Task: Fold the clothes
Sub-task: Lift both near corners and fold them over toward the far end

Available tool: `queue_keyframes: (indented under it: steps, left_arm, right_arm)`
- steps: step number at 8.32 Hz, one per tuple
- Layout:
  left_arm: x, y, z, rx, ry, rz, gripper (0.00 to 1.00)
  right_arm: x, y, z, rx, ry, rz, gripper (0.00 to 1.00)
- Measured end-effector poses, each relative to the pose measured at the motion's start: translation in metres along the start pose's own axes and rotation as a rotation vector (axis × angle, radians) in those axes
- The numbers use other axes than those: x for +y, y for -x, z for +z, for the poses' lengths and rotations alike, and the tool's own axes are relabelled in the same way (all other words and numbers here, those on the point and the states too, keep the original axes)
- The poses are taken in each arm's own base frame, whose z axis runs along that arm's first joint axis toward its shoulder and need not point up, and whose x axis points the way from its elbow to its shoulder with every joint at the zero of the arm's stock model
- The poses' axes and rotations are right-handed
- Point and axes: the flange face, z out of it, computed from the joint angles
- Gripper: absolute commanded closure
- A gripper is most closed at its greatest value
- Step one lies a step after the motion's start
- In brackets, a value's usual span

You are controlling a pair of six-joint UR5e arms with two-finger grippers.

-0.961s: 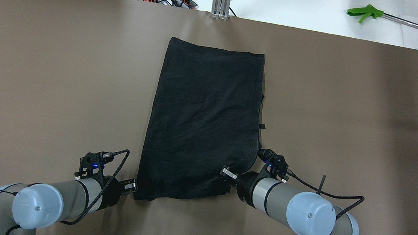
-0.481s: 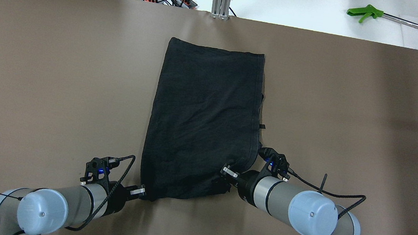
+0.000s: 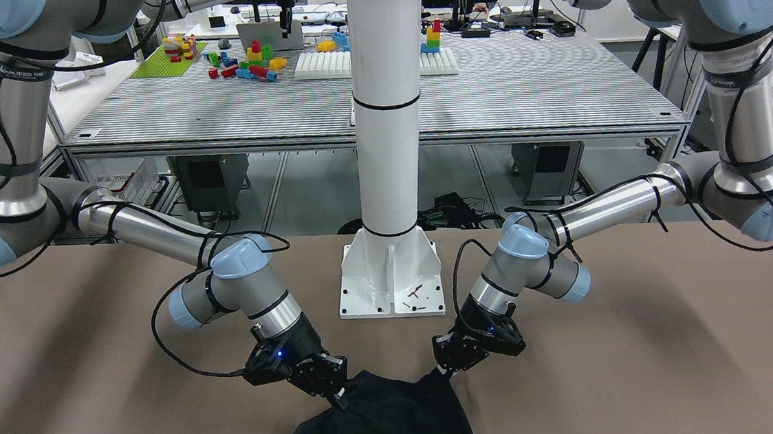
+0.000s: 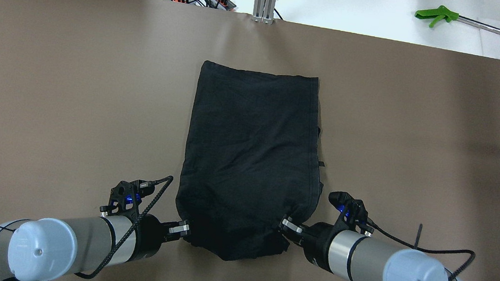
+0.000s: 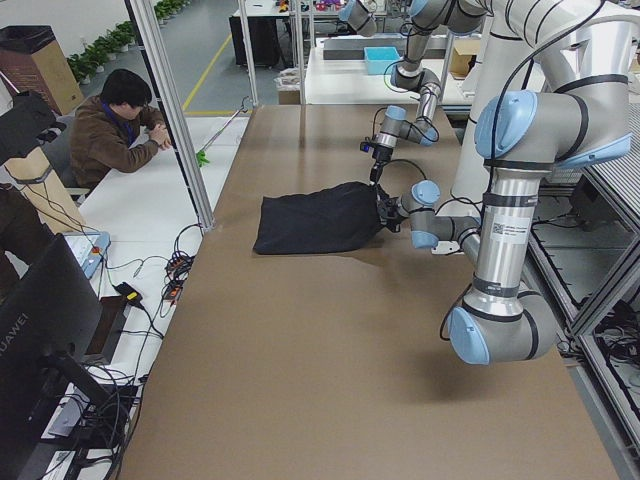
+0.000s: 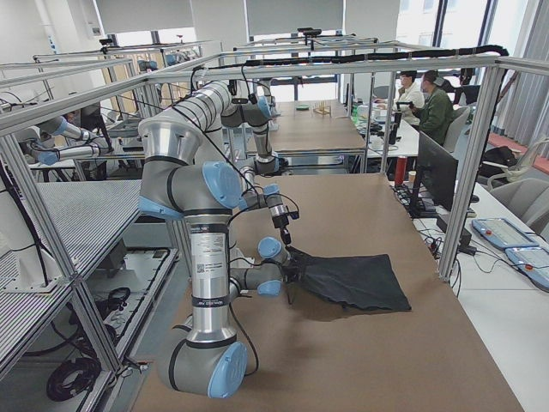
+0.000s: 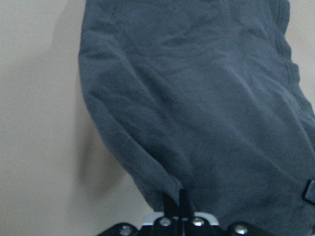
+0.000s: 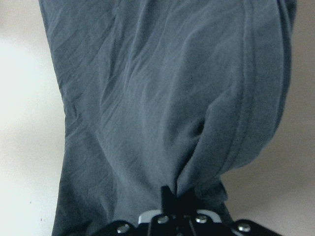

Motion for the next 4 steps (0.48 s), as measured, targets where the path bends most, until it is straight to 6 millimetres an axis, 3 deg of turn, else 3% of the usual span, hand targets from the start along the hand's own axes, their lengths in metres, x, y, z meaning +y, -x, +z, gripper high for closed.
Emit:
queue_keyframes:
  steps: [2,4]
  left_arm:
    - [0.005,-0.030,-0.023,0.050,0.015,-0.003,1.00]
    - [0.007,-0.028,-0.053,0.068,0.028,-0.002,1.00]
  right_arm:
    - [0.036,-0.008,-0.029,0.004,0.067,0.014,1.00]
    - [0.051,-0.010,-0.037,0.001,0.083,0.027,1.00]
